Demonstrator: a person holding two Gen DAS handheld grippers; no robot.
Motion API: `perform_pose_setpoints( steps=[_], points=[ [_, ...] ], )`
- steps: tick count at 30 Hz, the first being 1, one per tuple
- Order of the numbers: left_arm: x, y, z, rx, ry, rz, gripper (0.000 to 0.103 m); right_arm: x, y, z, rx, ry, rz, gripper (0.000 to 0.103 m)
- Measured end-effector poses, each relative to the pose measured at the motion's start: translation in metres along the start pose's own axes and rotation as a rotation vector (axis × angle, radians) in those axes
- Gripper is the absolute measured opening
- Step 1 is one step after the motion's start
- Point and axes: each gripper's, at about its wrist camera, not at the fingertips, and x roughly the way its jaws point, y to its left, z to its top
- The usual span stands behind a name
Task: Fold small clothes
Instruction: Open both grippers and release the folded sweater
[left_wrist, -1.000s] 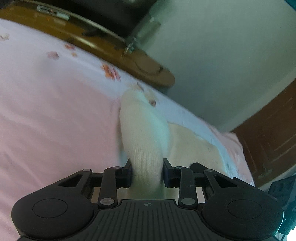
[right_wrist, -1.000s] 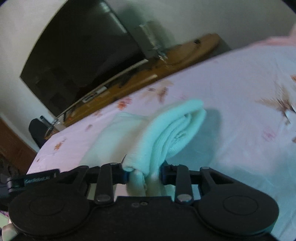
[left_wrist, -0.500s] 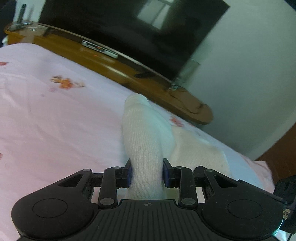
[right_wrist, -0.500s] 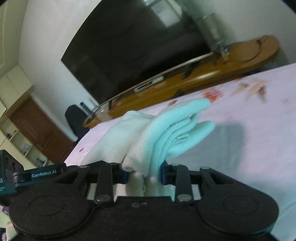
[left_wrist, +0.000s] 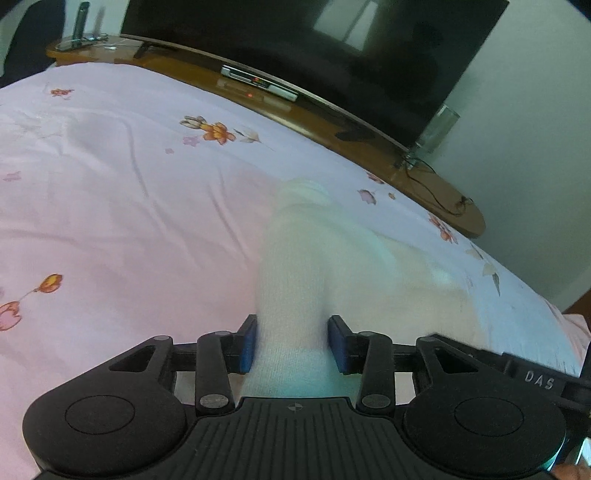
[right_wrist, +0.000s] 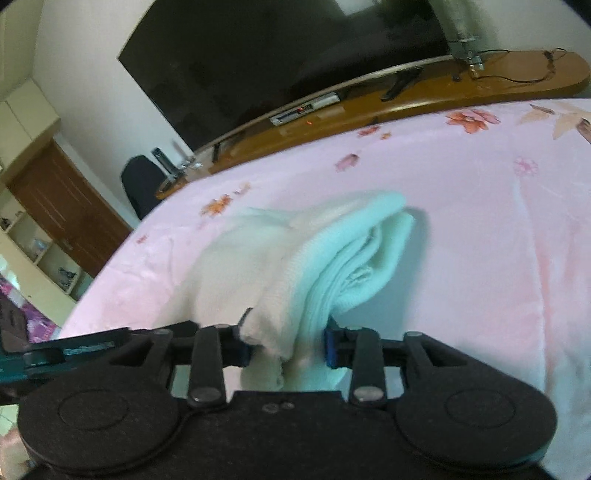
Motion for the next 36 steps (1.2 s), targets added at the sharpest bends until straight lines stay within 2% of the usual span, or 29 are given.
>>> perform_pose_setpoints(
  steps=[3, 5, 7, 9, 10, 12, 14, 16, 18, 19, 22, 26, 29, 31, 32, 33, 34, 36],
  points=[
    [-0.020, -0.007, 0.004, 0.029, -0.037, 0.013, 0.040, -0.010, -0.006, -0.002, 0.023, -0.005, -0.028, 0.049],
    [-0.032, -0.013, 0.007, 0.042, -0.051, -0.001, 0.040, -0.020, -0.013, 0.004, 0.076, -0.022, 0.001, 0.055],
    [-0.038, -0.020, 0.009, 0.055, -0.046, -0.015, 0.040, -0.021, -0.021, 0.012, 0.129, -0.023, 0.021, 0.065],
    [-0.039, -0.027, 0.003, 0.076, -0.028, -0.027, 0.040, -0.013, -0.030, 0.017, 0.189, -0.004, 0.034, 0.063],
    [-0.039, -0.029, -0.001, 0.085, -0.018, -0.031, 0.040, -0.007, -0.033, 0.019, 0.211, 0.007, 0.045, 0.054],
    [-0.033, -0.029, -0.011, 0.098, 0.006, -0.019, 0.040, 0.005, -0.036, 0.022, 0.230, 0.021, 0.012, 0.046],
    [-0.022, -0.023, -0.019, 0.086, 0.028, 0.004, 0.040, 0.014, -0.035, 0.025, 0.224, 0.014, 0.007, 0.040],
    [-0.017, -0.018, -0.022, 0.067, 0.030, 0.005, 0.040, 0.016, -0.025, 0.026, 0.148, -0.014, -0.030, 0.032],
    [-0.016, -0.022, -0.023, 0.082, 0.027, 0.013, 0.040, 0.015, -0.011, 0.024, 0.021, -0.049, -0.115, 0.031],
    [-0.017, -0.024, -0.023, 0.092, 0.029, 0.020, 0.040, 0.018, -0.010, 0.021, -0.011, -0.039, -0.154, 0.032],
    [-0.021, -0.031, -0.022, 0.115, 0.034, 0.040, 0.040, 0.003, -0.004, 0.019, -0.048, -0.066, -0.181, 0.033],
    [-0.022, -0.035, -0.024, 0.118, 0.038, 0.071, 0.040, -0.040, 0.021, 0.007, -0.108, -0.130, -0.137, 0.035],
    [-0.021, -0.039, -0.024, 0.125, 0.045, 0.094, 0.040, -0.055, 0.041, -0.015, -0.182, -0.115, -0.137, 0.035],
    [-0.022, -0.042, -0.026, 0.138, 0.051, 0.110, 0.049, -0.049, 0.043, -0.028, -0.196, -0.062, -0.184, 0.035],
    [-0.024, -0.045, -0.026, 0.137, 0.055, 0.113, 0.063, -0.043, 0.042, -0.035, -0.203, -0.025, -0.235, 0.037],
    [-0.027, -0.047, -0.028, 0.137, 0.055, 0.112, 0.073, -0.039, 0.040, -0.039, -0.186, 0.012, -0.249, 0.037],
    [-0.032, -0.050, -0.029, 0.142, 0.048, 0.122, 0.076, -0.040, 0.036, -0.043, -0.146, 0.034, -0.239, 0.037],
    [-0.043, -0.058, -0.030, 0.172, 0.029, 0.136, 0.080, -0.053, 0.039, -0.045, -0.120, 0.017, -0.243, 0.038]
  ],
)
